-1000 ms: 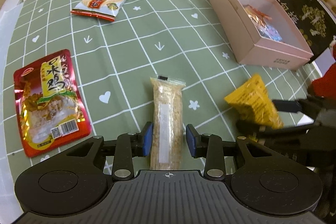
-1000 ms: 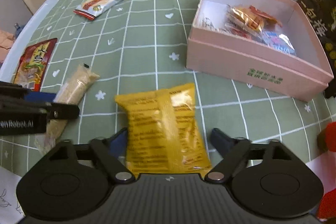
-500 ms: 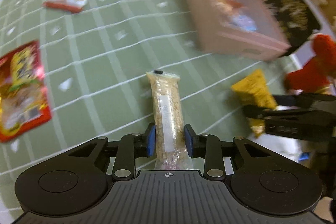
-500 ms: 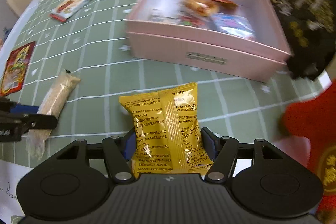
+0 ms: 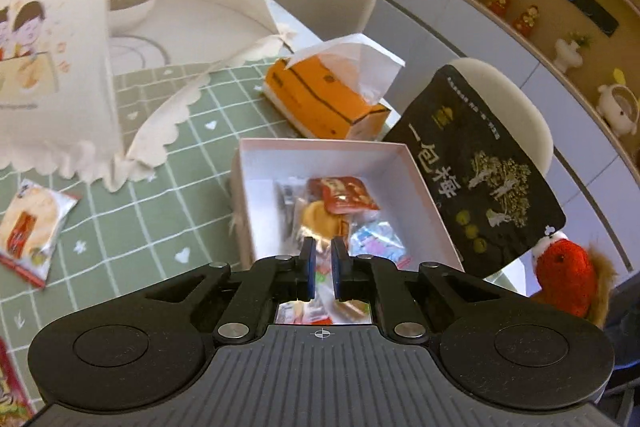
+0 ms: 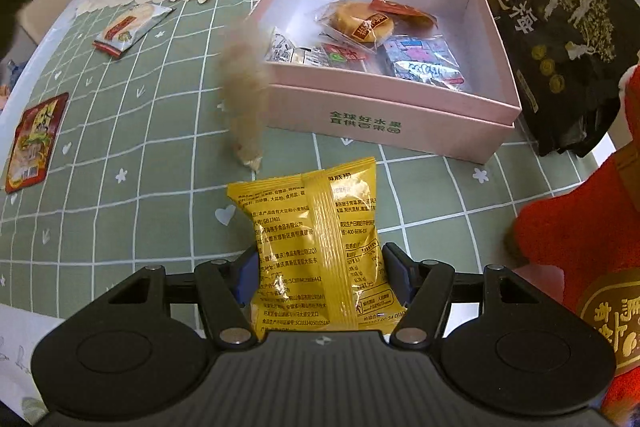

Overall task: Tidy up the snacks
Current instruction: 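Carry the rice bar into the pink box with the left tool while the right holds the yellow bag, then grasp the clear yellow-filled bar packet with the left tool while the right holds the yellow bag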

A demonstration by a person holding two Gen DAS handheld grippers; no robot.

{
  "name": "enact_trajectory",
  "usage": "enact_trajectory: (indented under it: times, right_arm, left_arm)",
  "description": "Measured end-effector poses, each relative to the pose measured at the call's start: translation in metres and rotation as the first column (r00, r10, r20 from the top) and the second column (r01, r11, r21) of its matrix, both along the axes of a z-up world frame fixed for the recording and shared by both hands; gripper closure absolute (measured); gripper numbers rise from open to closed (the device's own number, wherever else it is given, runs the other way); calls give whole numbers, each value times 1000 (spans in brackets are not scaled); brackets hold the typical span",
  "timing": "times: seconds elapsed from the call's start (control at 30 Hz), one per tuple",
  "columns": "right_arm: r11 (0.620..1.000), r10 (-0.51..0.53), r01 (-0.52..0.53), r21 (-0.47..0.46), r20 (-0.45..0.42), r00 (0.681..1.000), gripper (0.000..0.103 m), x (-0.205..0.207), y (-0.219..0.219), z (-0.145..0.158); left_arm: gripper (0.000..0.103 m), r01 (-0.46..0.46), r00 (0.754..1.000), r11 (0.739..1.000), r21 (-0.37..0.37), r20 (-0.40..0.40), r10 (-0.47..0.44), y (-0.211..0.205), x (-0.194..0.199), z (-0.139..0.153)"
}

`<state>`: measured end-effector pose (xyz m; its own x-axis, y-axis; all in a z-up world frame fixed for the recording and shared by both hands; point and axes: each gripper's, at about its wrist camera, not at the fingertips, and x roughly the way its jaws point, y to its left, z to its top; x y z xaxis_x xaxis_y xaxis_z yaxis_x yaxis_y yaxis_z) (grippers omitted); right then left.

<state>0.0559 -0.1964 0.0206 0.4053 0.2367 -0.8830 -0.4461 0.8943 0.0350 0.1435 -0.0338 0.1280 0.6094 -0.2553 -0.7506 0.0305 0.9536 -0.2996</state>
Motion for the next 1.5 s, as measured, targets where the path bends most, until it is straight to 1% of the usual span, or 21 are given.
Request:
enact_trajectory:
  times: [0.13, 0.2, 0.27, 0.3, 0.37, 0.47, 0.6, 0.7, 0.73, 0.83, 0.87, 0.93, 1.07, 1.13, 1.2, 1.23, 1.27, 1.3, 1.4, 1.43, 1.5]
  right_arm:
    - [1000, -17, 16, -10, -18, 1000, 40, 1, -7, -8]
    - [999, -36, 36, 7, -28, 999, 40, 3, -11, -10]
    - [998, -51, 52, 38, -33, 998, 39, 7, -14, -7]
    - [996, -59, 61, 67, -36, 998, 39, 10, -15, -4]
    - [987, -93, 98, 131, -39, 995, 37, 19, -18, 3]
    - [958, -191, 202, 204, -71, 979, 28, 41, -21, 8]
    - [912, -353, 366, 184, -102, 930, 27, 72, -16, -3]
    - [911, -369, 377, 165, -80, 926, 24, 78, -8, -11]
    - [920, -346, 353, 169, -71, 936, 29, 77, -5, -12]
    - [955, -239, 243, 171, -48, 970, 56, 63, 12, -10]
    - [962, -195, 203, 183, -57, 979, 60, 58, 18, -9]
    - [969, -118, 134, 209, -87, 989, 60, 47, 34, -10]
    - [970, 36, -3, 242, -132, 991, 60, 22, 60, -8]
    - [968, 56, -26, 248, -115, 992, 60, 11, 59, 2]
    - [971, 61, -42, 235, -75, 995, 53, 4, 50, 14]
    - [973, 63, -49, 224, -55, 997, 44, 2, 43, 18]
    - [977, 60, -52, 208, -34, 998, 36, -1, 35, 22]
    - [980, 56, -51, 190, -19, 998, 35, -3, 28, 23]
    - [992, 40, -40, 118, 2, 999, 34, -2, 15, 16]
    - [994, 33, -33, 102, 4, 999, 34, -4, 10, 13]
    - [996, 6, -5, 85, -8, 1000, 34, -3, 1, 2]
  left_arm:
    - [93, 15, 999, 1000, -5, -37, -15, 0, -5, -10]
    - [92, 4, 997, 999, -39, -73, -7, 8, -13, -21]
    - [87, -17, 994, 996, -89, -110, 8, 24, -26, -32]
    - [86, -34, 992, 995, -94, -122, 22, 32, -34, -36]
    - [86, -76, 989, 995, -63, -135, 67, 45, -54, -43]
    - [86, -132, 977, 991, -3, -170, 130, 61, -83, -55]
    - [86, -166, 964, 986, 19, -210, 166, 78, -117, -68]
    - [86, -181, 955, 984, -1, -241, 175, 94, -137, -76]
    - [86, -187, 953, 982, -3, -245, 181, 99, -144, -78]
    - [86, -204, 949, 979, 0, -246, 198, 112, -161, -80]
    - [86, -206, 949, 979, 1, -244, 200, 116, -166, -81]
    - [86, -201, 952, 980, 4, -235, 196, 119, -171, -80]
    - [86, -146, 968, 989, 6, -205, 144, 111, -168, -74]
    - [86, -83, 980, 996, 26, -181, 86, 98, -164, -70]
    - [86, 5, 988, 999, 51, -156, 3, 80, -160, -66]
    - [86, 62, 988, 996, 63, -145, -52, 69, -157, -64]
    - [86, 113, 985, 991, 77, -141, -101, 59, -156, -64]
    - [85, 159, 979, 982, 99, -143, -144, 49, -153, -65]
    - [85, 246, 963, 952, 183, -159, -219, 21, -145, -70]
    - [85, 265, 958, 945, 193, -166, -235, 15, -142, -73]
    - [79, 292, 949, 935, 201, -180, -258, 4, -137, -77]
